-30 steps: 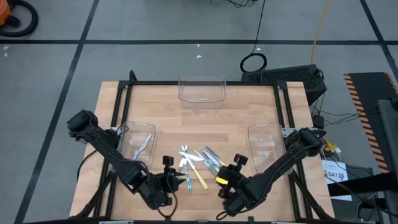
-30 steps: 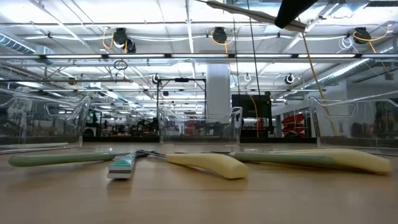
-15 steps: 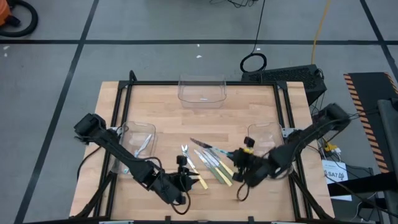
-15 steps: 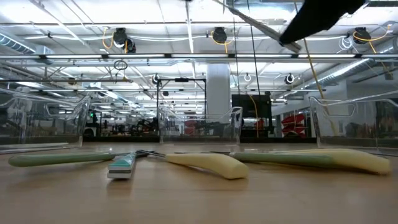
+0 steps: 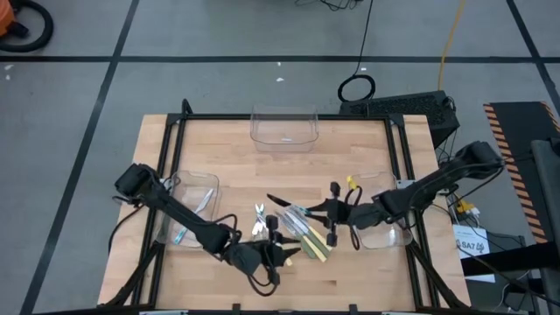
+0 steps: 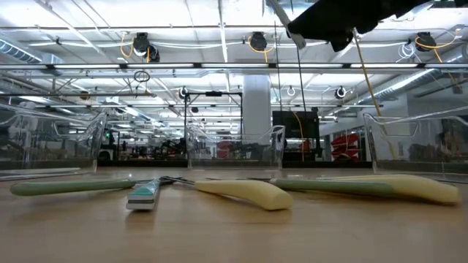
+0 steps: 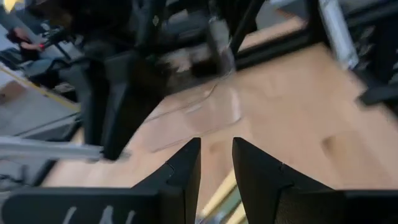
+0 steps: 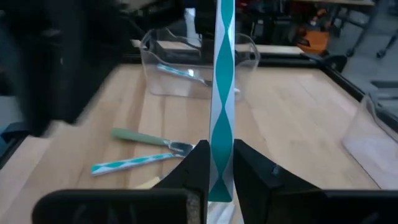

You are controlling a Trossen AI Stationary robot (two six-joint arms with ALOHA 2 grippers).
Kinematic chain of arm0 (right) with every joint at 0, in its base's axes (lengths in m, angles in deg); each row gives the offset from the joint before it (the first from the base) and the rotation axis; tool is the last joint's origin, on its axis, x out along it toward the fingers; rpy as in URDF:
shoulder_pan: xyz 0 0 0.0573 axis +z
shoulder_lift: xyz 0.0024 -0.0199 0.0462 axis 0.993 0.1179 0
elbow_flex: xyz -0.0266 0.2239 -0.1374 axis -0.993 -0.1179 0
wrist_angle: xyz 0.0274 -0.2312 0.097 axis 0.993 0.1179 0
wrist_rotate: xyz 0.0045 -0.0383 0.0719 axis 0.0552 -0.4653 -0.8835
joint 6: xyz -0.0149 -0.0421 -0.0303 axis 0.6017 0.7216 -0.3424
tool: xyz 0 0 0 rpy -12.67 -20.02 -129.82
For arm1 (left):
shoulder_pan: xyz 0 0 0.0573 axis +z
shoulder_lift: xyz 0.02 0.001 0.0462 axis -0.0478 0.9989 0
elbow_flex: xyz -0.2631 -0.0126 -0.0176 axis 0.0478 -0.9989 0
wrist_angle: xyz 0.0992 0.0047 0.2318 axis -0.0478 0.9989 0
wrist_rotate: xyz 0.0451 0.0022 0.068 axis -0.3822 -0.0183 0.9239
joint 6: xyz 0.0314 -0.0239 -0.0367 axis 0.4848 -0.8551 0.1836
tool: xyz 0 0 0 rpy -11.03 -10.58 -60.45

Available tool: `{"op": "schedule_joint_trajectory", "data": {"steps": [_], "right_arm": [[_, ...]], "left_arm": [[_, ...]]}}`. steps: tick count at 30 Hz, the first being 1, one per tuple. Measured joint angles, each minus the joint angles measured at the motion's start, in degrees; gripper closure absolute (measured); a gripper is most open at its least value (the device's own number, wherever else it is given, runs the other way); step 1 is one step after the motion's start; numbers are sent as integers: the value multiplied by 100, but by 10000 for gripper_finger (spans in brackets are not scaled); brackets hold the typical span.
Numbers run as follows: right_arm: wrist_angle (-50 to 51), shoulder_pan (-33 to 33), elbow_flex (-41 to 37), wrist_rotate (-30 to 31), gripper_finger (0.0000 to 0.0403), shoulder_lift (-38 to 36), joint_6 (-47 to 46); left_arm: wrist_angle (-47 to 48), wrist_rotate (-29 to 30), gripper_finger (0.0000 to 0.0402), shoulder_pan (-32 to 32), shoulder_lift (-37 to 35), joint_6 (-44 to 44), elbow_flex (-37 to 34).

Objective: Sort silverware by color (type)
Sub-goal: Put the right white and blue patterned knife into the bottom left transparent bin

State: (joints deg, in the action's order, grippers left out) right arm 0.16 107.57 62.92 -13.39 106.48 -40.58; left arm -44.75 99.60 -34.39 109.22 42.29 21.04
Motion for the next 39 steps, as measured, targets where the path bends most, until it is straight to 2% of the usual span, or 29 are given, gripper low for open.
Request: {"op": "schedule_joint_trajectory", "data": {"steps": [3, 7, 13, 17, 20, 27, 30, 36, 39], "right_arm": [[-304, 0, 0, -245, 358, 92, 140], [-683, 17, 0, -324, 358, 162, 305], [-1137, 92, 0, -382, 358, 242, 573], [-1720, 90, 0, -450, 358, 543, 692], [-2312, 90, 0, -449, 358, 871, 788], [-3188, 40, 2, -600, 358, 1389, 935], [-3195, -7, 2, -606, 358, 1389, 921], [-3190, -45, 2, -745, 358, 1389, 936], [-3185, -66, 4, -744, 358, 1391, 936]], "left_arm": [[-297, -54, 300, 92, -293, 92, -231], [-974, -244, 300, 195, -734, 31, -1026], [-3259, -280, 300, 355, -1108, -69, -2410], [-4439, -777, 300, 478, -1085, -299, -2797], [-4472, -1255, 300, 592, -1104, -567, -2777], [-4322, -1324, 292, 604, -1094, -551, -2777], [-4291, -1322, 260, 609, -1092, -561, -2779], [-4287, -1297, 171, 609, -1092, -561, -2777], [-4288, -1285, 145, 655, -1092, -748, -2777]]}}
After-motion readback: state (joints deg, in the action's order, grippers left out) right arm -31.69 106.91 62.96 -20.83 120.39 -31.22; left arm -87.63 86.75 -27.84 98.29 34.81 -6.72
